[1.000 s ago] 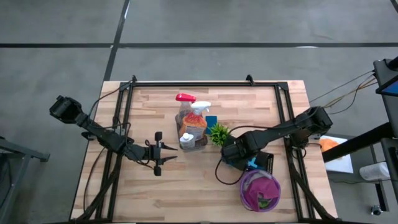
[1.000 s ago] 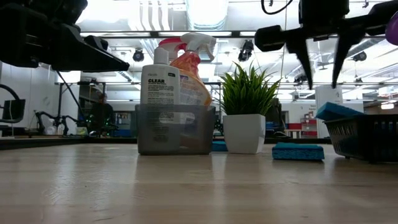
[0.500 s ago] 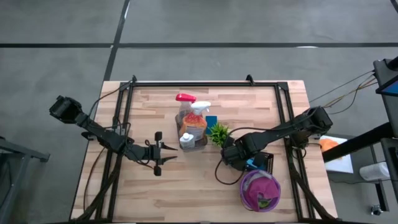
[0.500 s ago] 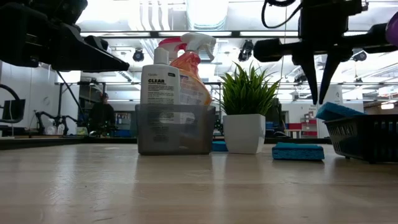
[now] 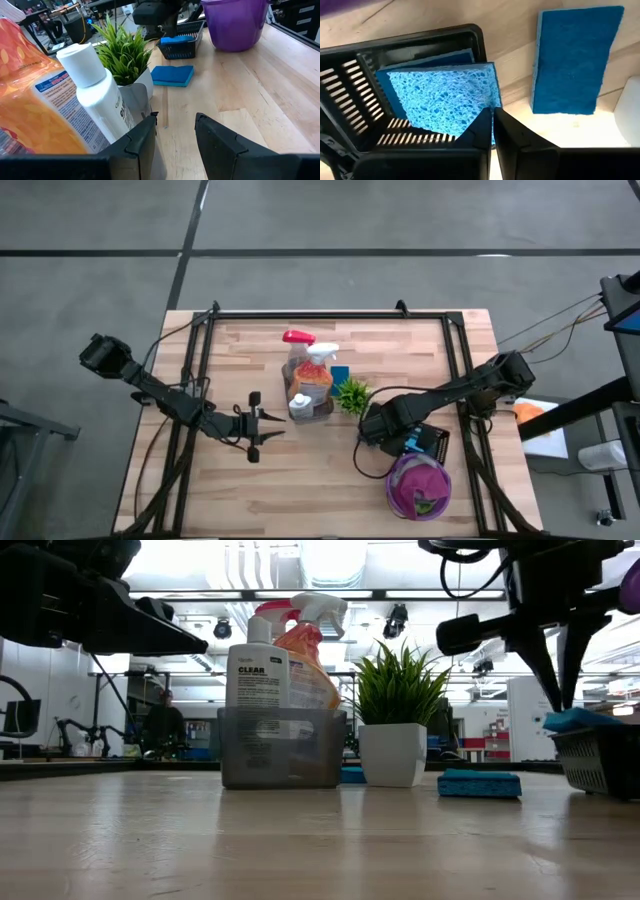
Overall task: Pick & Place Kitchen Items
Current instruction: Put the blue sponge into the black bin
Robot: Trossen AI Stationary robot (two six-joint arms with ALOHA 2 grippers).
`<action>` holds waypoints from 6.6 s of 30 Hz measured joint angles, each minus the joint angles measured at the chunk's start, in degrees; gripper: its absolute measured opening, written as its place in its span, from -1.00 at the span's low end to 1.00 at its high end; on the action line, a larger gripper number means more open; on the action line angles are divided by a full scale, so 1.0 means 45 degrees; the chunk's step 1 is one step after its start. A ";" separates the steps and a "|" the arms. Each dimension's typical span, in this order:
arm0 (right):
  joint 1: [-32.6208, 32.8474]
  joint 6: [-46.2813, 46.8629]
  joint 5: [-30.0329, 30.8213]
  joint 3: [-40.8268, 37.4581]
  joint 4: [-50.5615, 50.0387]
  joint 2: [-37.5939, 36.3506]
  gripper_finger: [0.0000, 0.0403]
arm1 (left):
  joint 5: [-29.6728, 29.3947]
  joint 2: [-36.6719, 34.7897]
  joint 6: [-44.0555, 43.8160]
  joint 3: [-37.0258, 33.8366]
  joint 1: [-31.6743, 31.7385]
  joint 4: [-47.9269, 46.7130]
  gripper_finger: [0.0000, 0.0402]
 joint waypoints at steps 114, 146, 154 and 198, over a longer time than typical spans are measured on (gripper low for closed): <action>0.1328 1.2802 -0.0049 0.7700 -0.1249 0.8038 -0.59 | 0.0263 -0.0005 -0.1239 0.0029 -0.0017 -0.0058 -0.30; 0.3851 0.9697 0.3854 1.2724 0.0286 0.8089 -0.92 | 0.1251 -0.0001 -0.2469 0.0029 -0.0017 -0.0536 -0.30; 0.3808 0.8583 0.4006 1.3371 0.0685 0.8082 -0.92 | 0.3811 0.0005 -0.1808 0.0019 -0.0205 -0.0451 -0.30; 0.3619 0.5610 0.4065 1.4061 0.4315 0.6785 -0.92 | 0.4091 0.0045 0.4498 0.0398 -0.2509 0.3726 0.35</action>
